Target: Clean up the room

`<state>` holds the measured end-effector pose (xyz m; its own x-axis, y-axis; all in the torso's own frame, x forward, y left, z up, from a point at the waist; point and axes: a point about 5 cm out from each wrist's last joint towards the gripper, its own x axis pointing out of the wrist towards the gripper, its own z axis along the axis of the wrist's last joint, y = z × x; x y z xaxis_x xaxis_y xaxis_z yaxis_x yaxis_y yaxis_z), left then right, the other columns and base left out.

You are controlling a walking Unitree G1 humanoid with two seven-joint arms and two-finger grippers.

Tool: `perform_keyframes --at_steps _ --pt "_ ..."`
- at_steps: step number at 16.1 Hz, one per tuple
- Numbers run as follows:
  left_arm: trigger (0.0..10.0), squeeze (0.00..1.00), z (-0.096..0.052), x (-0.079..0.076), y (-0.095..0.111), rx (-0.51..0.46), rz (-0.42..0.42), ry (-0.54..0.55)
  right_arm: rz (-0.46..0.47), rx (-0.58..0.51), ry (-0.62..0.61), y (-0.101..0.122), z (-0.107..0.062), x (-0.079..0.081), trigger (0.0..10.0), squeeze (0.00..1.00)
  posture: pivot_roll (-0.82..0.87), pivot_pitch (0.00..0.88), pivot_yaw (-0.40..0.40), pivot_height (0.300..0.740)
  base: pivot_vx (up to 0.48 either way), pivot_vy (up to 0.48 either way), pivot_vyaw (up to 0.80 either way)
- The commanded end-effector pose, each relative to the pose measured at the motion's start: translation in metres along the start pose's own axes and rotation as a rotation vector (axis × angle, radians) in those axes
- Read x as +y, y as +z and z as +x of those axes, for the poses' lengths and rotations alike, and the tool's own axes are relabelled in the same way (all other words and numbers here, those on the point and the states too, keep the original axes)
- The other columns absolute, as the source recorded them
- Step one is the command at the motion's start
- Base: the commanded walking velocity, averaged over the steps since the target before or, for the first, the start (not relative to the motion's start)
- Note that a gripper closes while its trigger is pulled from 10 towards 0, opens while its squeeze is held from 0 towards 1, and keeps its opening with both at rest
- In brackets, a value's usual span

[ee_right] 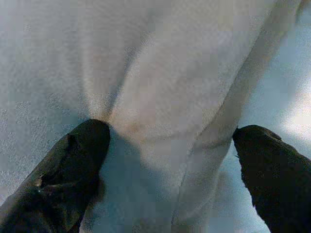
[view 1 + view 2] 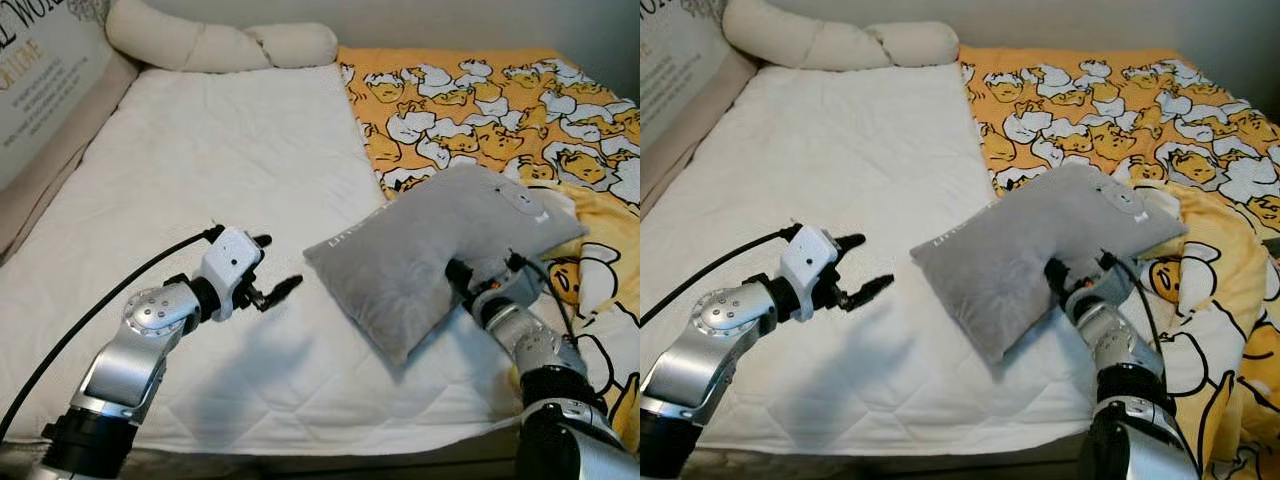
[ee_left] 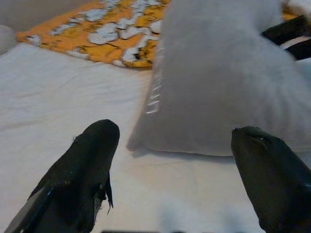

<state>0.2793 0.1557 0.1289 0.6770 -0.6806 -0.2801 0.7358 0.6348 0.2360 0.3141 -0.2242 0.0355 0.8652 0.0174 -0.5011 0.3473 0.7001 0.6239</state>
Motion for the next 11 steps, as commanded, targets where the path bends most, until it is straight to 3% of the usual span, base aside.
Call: perform_keyframes --at_steps 1,2,3,11 --pt "10.0 0.00 0.000 -0.004 0.005 -0.011 0.000 -0.052 0.044 0.002 0.044 -0.001 0.003 0.006 10.0 0.00 -0.02 0.000 0.003 0.740 0.000 0.000 0.00" --pt "10.0 0.00 -0.001 -0.007 0.005 -0.012 -0.009 -0.087 0.047 -0.003 0.050 -0.001 0.005 0.007 10.0 0.00 -0.01 0.000 -0.003 0.740 0.000 0.000 0.00" --pt "10.0 0.00 -0.003 -0.008 0.005 -0.011 -0.011 -0.100 0.038 -0.001 0.045 -0.003 0.007 0.008 0.0 0.00 -0.01 0.000 -0.004 0.740 0.000 0.000 0.00" --pt "10.0 0.00 -0.002 -0.015 0.007 -0.015 -0.030 -0.106 -0.042 0.015 -0.014 -0.011 0.010 0.004 0.0 0.00 0.00 0.000 -0.020 0.740 0.000 0.000 0.00"
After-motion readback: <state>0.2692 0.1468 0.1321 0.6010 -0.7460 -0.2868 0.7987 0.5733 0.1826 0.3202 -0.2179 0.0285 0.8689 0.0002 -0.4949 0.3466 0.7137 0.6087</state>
